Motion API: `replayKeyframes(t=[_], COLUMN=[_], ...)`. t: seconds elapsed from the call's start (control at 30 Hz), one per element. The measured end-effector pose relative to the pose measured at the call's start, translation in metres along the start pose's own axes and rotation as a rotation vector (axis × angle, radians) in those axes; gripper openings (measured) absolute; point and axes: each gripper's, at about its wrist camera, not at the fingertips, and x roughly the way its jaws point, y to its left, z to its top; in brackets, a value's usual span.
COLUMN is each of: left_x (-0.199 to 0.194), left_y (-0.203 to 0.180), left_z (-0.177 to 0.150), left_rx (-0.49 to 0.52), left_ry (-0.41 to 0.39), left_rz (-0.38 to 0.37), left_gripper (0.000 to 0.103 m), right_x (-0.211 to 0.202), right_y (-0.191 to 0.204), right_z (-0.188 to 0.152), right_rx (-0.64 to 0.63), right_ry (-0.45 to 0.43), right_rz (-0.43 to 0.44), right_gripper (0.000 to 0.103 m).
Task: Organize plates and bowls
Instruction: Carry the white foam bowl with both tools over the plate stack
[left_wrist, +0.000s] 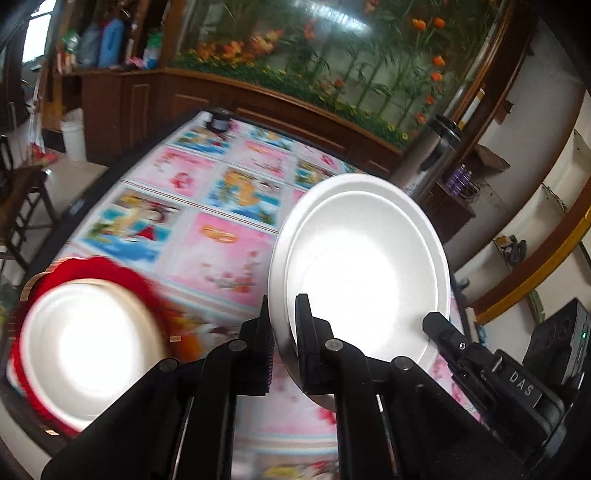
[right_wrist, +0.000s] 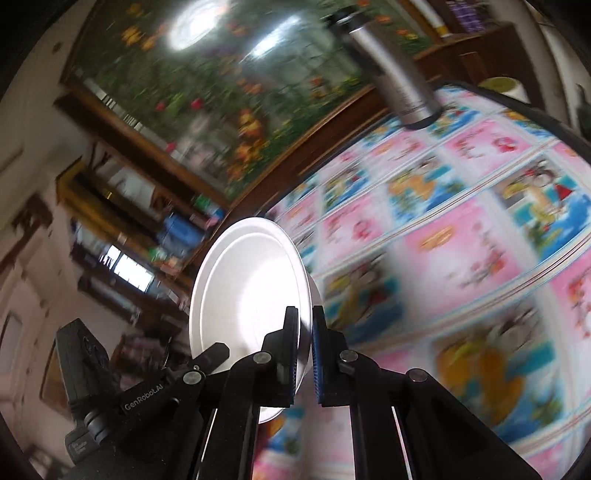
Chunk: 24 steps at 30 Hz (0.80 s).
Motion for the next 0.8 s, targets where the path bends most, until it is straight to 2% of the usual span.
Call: replayKeyframes(t=[0.1, 0.33, 0.53, 0.8], left_x=[-0.028, -0.055, -0.07, -0.083], left_y=[0.039, 0.108, 0.136, 0.142], left_z=[-0.005, -0.019, -0.03, -0.045], left_rx=[0.003, -0.018, -0.028, 0.0], left_ry=[-0.033, -0.04, -0.055, -0.069], left_rz=[0.052, 0.143, 0.161, 0.183], left_gripper=[0.009, 0.01, 0.01, 0.011], right_x=[0.012, 0.053, 0.077, 0.081], right_y=[0.032, 0.094, 0.125, 0.143], right_z=[-0.022, -0.073, -0.108, -0.129], right_rx=[-0.044, -0.14, -0.188, -0.237], right_ry=[0.056, 0.191, 0.268, 0.29], right_rz=[0.045, 0.099, 0.109, 0.113], right_gripper=[0.007, 0.007, 0.007, 0.007])
